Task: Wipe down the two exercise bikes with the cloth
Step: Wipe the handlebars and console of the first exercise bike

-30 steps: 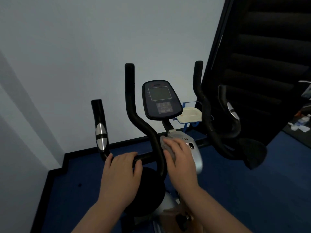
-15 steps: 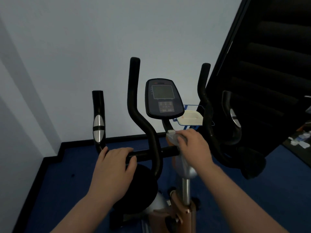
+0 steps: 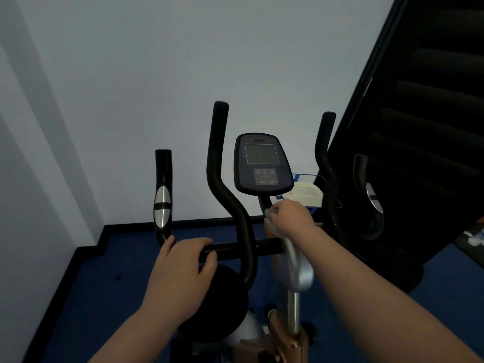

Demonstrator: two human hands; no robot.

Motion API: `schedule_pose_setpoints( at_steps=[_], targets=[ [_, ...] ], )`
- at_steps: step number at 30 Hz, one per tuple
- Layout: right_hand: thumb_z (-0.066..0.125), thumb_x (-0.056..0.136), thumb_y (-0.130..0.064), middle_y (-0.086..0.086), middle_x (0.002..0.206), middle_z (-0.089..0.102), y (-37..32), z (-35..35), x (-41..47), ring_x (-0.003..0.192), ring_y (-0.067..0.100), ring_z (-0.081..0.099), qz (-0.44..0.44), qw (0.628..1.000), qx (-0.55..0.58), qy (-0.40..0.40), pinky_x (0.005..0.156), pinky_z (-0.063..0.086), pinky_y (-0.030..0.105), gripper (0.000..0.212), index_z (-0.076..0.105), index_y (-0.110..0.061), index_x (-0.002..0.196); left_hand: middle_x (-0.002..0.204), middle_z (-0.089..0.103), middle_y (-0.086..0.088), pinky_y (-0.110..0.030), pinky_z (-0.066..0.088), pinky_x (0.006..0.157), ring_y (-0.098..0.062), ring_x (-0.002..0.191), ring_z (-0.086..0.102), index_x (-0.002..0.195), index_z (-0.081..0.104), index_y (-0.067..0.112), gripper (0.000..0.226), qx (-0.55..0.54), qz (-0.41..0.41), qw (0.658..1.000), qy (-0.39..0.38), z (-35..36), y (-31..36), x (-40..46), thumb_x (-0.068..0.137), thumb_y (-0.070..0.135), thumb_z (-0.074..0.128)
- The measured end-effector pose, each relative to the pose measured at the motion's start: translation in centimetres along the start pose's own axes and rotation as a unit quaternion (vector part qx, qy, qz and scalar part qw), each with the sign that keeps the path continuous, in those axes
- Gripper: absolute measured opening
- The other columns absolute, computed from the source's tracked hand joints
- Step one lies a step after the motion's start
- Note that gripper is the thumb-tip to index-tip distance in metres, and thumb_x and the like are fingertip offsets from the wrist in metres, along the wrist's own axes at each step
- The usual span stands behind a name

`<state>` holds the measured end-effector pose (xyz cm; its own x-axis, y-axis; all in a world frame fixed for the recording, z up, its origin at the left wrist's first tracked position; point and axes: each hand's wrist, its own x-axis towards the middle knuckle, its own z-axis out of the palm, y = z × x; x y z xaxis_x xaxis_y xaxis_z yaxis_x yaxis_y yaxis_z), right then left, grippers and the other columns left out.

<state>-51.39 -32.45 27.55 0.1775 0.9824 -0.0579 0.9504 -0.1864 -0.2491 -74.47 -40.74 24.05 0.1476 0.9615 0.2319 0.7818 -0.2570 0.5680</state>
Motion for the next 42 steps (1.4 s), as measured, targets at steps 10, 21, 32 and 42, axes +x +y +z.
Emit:
schedule_pose_setpoints(
  at_steps=[10, 21, 32, 42],
  targets=[
    [0.048, 0.096, -0.026, 0.000, 0.105, 0.062, 1.7, 0.3, -4.0, 0.095, 0.021, 0.060, -0.085, 0.993, -0.021, 0.082, 0.066, 0.032, 0.026, 0.022, 0.067, -0.021, 0.105, 0.110, 0.057, 0.022, -0.024, 0.002, 0.120, 0.007, 0.106, 0.048, 0.126, 0.055, 0.032, 0.033, -0.012, -0.007, 1.000, 0.007, -0.1, 0.3, 0.0, 0.096, 0.038, 0.044],
    [0.061, 0.091, -0.010, -0.004, 0.112, 0.061, 2.5, 4.1, -7.9, 0.103, 0.014, 0.054, -0.122, 0.940, 0.125, 0.294, 0.086, 0.045, 0.026, 0.026, 0.067, -0.016, 0.116, 0.113, 0.055, 0.023, -0.023, 0.001, 0.119, 0.009, 0.109, 0.045, 0.127, 0.053, 0.033, 0.033, -0.011, -0.008, 1.000, 0.001, -0.1, 0.3, -0.2, 0.097, 0.038, 0.042],
    [0.059, 0.093, -0.012, -0.004, 0.109, 0.062, 3.0, 2.7, -7.1, 0.103, 0.014, 0.055, -0.097, 0.949, 0.184, 0.238, 0.083, 0.039, 0.019, 0.021, 0.068, -0.015, 0.111, 0.113, 0.058, 0.019, -0.025, 0.002, 0.119, 0.008, 0.103, 0.045, 0.129, 0.054, 0.030, 0.035, -0.001, -0.001, 1.000, 0.002, 0.0, 0.1, 0.0, 0.097, 0.039, 0.041],
    [0.070, 0.085, -0.009, -0.006, 0.117, 0.064, 2.9, 4.9, -10.9, 0.111, 0.013, 0.058, -0.049, 0.931, 0.180, 0.314, 0.087, 0.046, 0.025, 0.030, 0.071, -0.018, 0.113, 0.117, 0.059, 0.018, -0.026, 0.002, 0.120, 0.004, 0.114, 0.048, 0.130, 0.053, 0.030, 0.037, 0.004, 0.005, 1.000, -0.002, 0.1, 0.1, 0.0, 0.097, 0.041, 0.039]
  ],
)
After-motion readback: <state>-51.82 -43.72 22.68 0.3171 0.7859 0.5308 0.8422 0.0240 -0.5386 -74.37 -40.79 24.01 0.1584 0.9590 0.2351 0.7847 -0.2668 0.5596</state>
